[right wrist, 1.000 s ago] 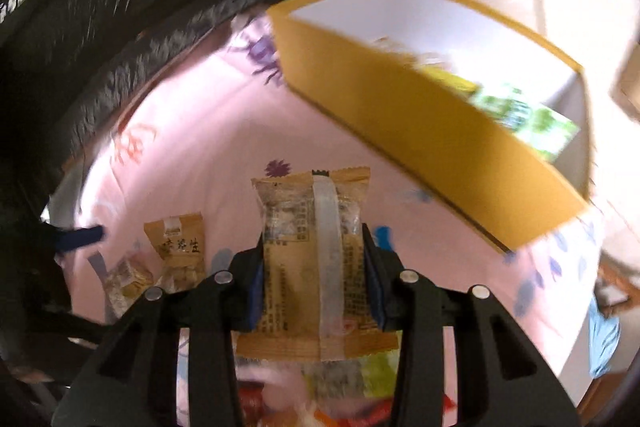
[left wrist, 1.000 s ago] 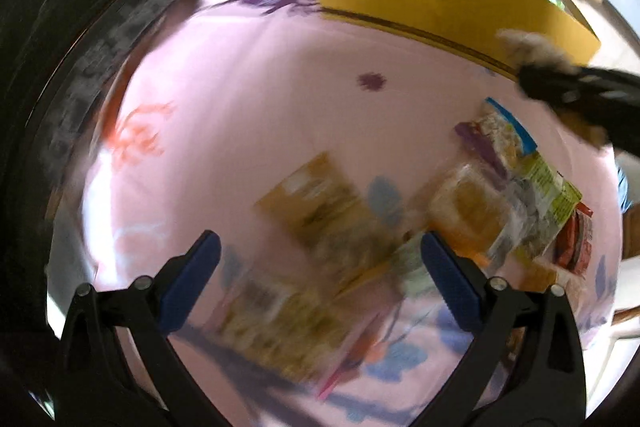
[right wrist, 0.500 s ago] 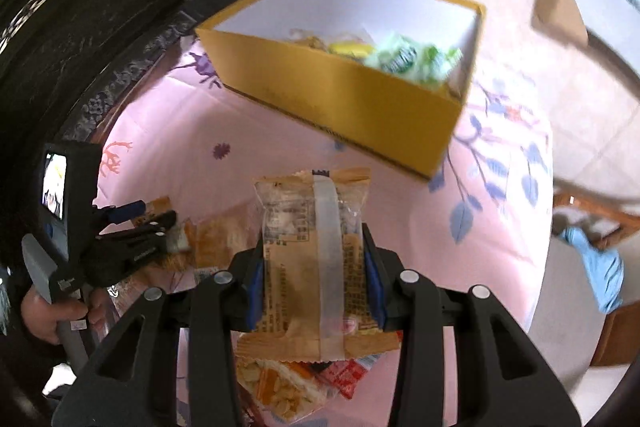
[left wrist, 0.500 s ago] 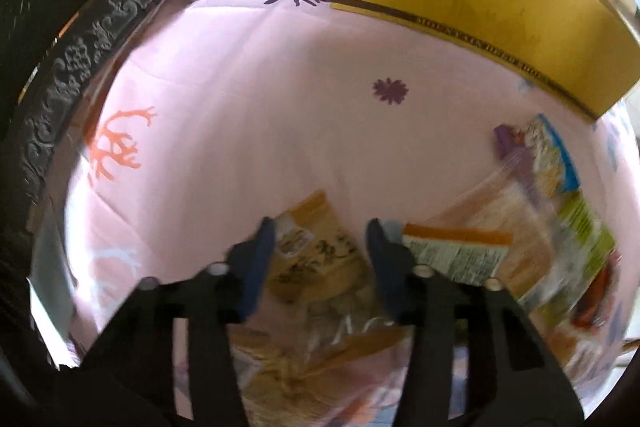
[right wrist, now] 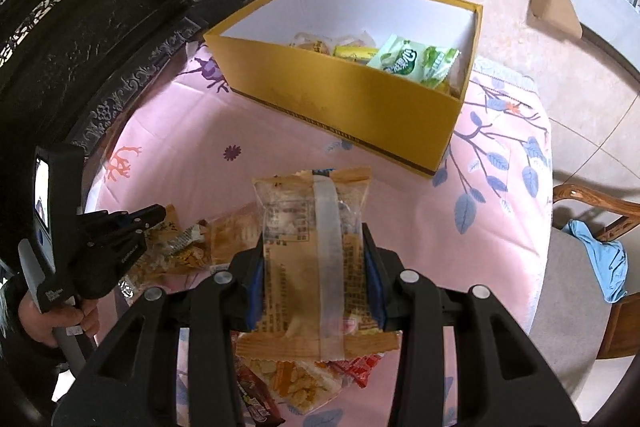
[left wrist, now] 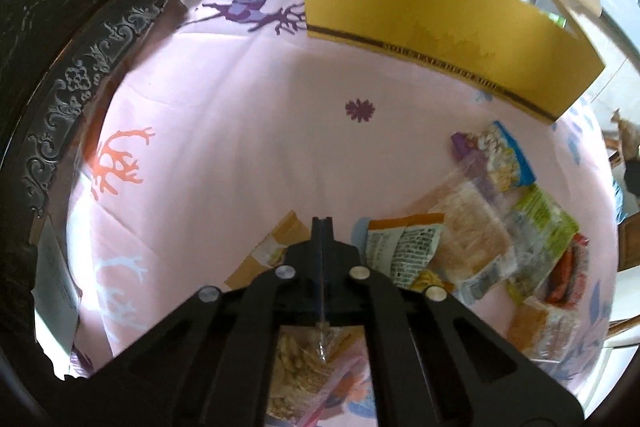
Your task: Organize snacks
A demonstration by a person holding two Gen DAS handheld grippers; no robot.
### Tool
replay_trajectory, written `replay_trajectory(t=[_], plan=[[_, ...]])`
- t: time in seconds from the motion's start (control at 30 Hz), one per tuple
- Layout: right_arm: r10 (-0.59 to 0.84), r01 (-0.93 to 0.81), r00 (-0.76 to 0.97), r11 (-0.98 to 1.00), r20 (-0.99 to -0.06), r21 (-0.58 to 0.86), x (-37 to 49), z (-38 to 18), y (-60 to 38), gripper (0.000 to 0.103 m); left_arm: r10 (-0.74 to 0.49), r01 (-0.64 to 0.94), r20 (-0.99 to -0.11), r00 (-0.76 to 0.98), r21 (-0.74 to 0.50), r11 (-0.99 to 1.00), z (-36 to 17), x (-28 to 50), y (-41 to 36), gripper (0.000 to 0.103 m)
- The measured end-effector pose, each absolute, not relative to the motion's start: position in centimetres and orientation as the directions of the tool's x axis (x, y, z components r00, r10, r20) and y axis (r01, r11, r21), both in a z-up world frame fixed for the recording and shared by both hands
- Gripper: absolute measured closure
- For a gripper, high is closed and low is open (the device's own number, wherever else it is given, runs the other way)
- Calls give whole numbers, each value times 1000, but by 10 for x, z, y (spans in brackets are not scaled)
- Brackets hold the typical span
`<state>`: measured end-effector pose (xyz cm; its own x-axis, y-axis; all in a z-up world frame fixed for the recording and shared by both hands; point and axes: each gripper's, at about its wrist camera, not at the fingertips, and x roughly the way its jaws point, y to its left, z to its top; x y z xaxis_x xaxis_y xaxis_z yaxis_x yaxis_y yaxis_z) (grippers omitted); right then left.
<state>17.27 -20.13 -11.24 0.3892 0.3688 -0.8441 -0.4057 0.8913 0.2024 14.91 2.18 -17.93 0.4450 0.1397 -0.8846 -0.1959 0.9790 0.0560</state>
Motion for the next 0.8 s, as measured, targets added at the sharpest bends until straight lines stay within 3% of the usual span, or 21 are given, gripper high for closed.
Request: replay_trajectory(t=[0.27, 0.3, 0.33, 0.37, 0.53, 0.8], plan=[[377, -391, 408, 895, -832, 214, 168, -102, -208, 62, 162, -184, -855, 492, 80, 980, -147, 137, 14, 103], [377, -393, 409, 895, -831, 212, 167, -102, -208, 62, 164, -206, -864, 476, 72, 976, -150, 134, 16, 90], [377, -392, 410, 895, -830, 212, 166, -101, -208, 62, 172, -226, -874, 455, 74, 971, -154, 133, 17, 67], [377, -391, 410, 895, -830, 214, 166, -101, -209, 62, 184, -243, -879, 441, 81, 967, -159, 133, 19, 5], [373, -384, 388, 897, -843, 220, 166, -108, -209, 62, 174, -261, -894, 412, 67, 963, -177, 135, 15, 3], [365, -380, 359, 898, -859, 224, 166, -119, -210, 62, 57, -356, -932, 358, -79, 931, -202, 142, 25, 2]])
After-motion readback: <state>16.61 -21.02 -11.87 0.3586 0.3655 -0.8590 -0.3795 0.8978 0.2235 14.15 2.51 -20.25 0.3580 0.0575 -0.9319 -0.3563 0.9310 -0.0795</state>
